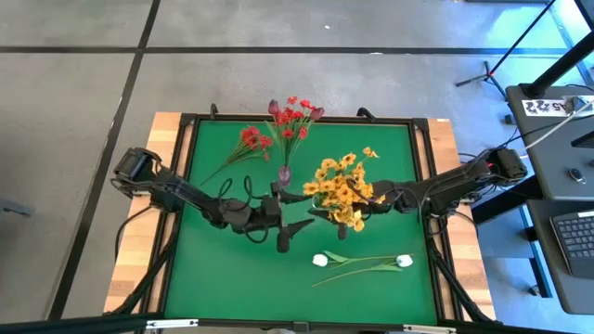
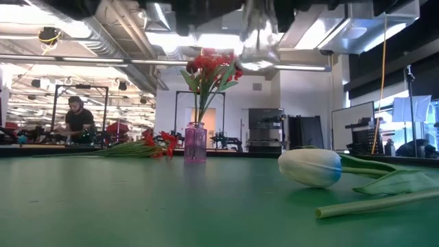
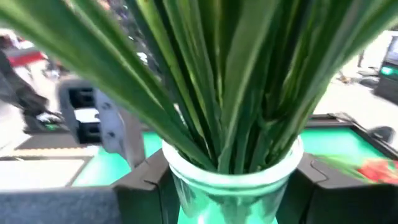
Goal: Sort flowers into vase by color
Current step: Adjust the transparent vase
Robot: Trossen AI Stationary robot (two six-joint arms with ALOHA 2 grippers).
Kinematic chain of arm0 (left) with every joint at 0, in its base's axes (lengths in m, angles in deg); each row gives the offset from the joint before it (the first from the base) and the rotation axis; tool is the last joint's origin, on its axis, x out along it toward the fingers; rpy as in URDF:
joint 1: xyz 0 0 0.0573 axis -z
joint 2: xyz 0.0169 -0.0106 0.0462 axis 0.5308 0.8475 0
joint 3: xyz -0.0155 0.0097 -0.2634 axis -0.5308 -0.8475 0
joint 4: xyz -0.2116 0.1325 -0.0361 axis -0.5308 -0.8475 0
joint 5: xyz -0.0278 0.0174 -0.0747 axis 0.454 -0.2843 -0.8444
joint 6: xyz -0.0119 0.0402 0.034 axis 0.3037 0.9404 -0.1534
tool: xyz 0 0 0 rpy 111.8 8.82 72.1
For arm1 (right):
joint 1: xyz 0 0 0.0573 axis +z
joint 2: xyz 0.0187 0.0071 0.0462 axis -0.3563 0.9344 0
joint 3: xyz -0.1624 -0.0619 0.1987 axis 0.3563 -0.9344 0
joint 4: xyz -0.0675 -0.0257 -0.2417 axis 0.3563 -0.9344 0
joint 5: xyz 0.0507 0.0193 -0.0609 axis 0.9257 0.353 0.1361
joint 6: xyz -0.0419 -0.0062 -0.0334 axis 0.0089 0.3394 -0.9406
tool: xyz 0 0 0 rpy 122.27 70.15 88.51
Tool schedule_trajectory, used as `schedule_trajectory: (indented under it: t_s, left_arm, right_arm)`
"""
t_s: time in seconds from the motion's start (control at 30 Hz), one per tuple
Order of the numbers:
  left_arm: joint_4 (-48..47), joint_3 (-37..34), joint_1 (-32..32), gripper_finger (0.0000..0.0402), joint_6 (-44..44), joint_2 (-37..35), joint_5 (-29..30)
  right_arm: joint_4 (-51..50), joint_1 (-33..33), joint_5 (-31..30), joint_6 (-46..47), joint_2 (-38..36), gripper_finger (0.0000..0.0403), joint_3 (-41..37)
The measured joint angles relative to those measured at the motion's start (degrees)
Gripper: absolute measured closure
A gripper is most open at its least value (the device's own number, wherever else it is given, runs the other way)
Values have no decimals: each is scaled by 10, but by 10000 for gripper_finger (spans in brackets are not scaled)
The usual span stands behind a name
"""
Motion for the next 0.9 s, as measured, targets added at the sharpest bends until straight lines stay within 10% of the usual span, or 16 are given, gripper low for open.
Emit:
schedule_trajectory:
  t_s: [0.53, 0.9]
  left_arm:
    - [-78, 0, 69, 104, 51, -42, 174]
    - [-109, 0, 54, 104, 3, -42, 163]
  right_arm:
    - [-9, -73, -32, 33, -12, 222, -87]
    - [72, -148, -19, 54, -12, 222, -188]
